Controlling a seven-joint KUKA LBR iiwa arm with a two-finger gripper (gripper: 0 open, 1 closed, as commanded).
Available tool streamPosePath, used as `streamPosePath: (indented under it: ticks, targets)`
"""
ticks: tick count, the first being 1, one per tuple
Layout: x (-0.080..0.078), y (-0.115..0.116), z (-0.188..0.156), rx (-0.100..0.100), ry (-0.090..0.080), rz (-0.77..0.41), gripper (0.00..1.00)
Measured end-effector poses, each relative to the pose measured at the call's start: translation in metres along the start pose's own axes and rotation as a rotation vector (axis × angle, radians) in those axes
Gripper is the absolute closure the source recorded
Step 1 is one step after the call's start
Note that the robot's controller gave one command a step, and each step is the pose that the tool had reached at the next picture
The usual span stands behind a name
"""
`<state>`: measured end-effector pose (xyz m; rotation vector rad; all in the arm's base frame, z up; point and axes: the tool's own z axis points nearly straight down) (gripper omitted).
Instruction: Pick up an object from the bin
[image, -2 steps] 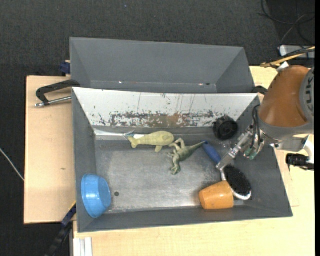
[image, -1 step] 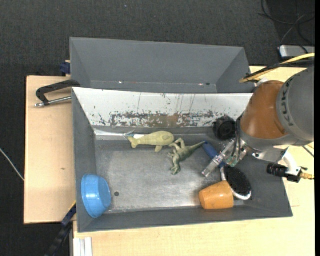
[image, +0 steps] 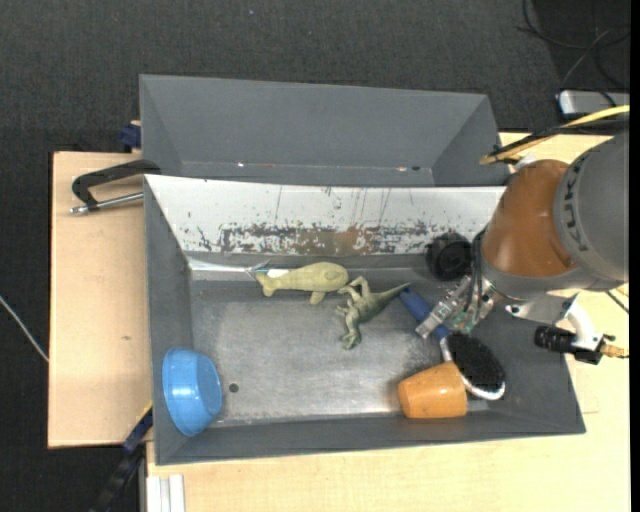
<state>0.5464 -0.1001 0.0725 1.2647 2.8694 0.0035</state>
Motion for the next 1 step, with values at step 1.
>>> streamPosePath:
  ticks: [1]
  targets:
    - [0.0021,0.0195,-0.1385,-0.004,-0.004,0.051,1.0]
